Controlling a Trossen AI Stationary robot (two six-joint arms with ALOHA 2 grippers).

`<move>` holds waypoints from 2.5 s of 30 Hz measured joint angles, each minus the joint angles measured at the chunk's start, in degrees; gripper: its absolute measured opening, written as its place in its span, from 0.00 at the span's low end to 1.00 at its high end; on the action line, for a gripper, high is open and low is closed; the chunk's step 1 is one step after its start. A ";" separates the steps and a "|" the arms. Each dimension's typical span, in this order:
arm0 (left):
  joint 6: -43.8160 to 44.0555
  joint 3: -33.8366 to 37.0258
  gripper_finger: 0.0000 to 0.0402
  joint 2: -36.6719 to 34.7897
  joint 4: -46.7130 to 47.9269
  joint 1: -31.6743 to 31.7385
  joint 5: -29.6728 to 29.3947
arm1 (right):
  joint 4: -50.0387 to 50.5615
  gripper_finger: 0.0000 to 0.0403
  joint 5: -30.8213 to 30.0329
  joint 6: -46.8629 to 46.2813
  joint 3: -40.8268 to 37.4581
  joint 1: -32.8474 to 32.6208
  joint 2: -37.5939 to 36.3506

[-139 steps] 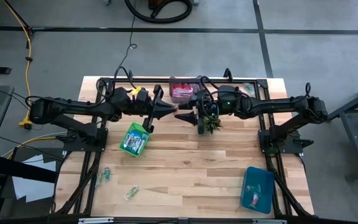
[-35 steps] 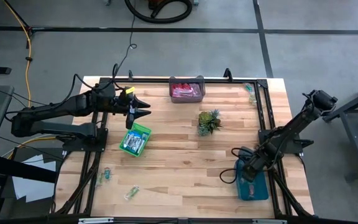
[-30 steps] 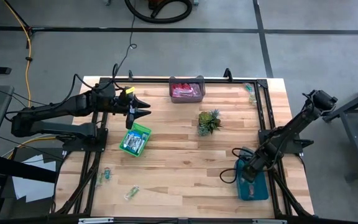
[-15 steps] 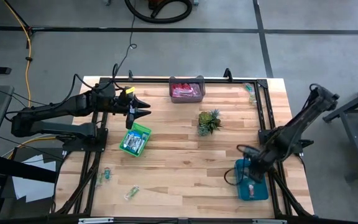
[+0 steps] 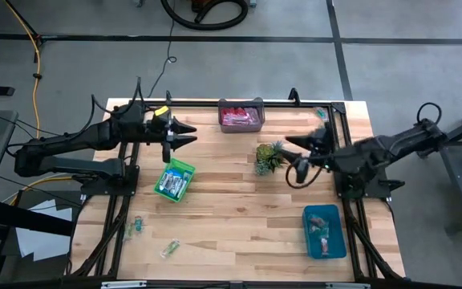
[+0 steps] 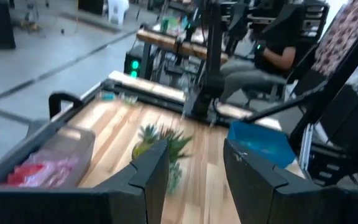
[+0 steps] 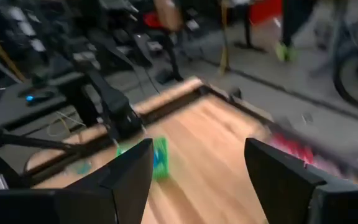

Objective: Sort candy
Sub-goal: Put the transparent candy into the blue bin

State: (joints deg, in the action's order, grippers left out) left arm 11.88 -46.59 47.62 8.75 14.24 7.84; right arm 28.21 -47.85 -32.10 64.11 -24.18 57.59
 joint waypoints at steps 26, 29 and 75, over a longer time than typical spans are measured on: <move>-8.56 0.00 0.30 1.63 -16.53 -11.21 -3.47 | -31.32 0.61 32.50 21.87 -0.30 19.82 11.71; -7.63 0.00 0.30 1.77 -16.12 -11.37 -3.57 | -31.15 0.61 33.34 22.06 -0.30 19.82 11.71; 70.56 0.00 0.53 41.87 15.27 -62.51 -13.05 | -19.05 0.61 33.32 20.11 -0.32 23.78 11.68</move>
State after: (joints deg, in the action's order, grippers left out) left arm 82.44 -46.59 89.49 24.02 -48.27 -5.20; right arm 9.16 -14.52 -11.99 63.79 -0.40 69.28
